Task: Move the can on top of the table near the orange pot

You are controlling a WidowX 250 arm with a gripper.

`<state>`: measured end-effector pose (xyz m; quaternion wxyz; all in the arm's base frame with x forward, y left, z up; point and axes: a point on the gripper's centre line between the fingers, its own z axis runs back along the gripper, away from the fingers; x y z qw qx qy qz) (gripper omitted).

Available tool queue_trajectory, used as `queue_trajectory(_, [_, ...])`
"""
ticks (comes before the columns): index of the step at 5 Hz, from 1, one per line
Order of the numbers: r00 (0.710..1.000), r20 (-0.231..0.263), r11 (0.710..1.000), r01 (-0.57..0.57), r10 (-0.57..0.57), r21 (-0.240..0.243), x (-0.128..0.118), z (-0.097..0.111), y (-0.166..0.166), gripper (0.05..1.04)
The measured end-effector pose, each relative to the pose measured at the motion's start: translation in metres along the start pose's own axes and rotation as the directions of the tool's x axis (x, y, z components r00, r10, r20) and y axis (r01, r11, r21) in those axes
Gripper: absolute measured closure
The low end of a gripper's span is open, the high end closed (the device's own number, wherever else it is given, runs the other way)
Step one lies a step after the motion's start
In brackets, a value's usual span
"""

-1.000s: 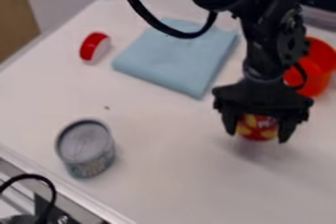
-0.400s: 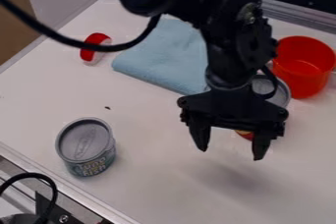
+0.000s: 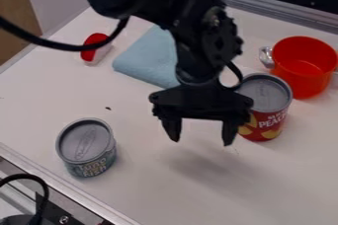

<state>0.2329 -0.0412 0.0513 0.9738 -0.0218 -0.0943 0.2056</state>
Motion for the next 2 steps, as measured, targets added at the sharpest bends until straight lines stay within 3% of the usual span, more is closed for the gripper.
queue_trajectory(2, [0.971, 0.095, 0.975, -0.221, 0.22, 0.009, 0.058, 0.014, 0.05, 0.084])
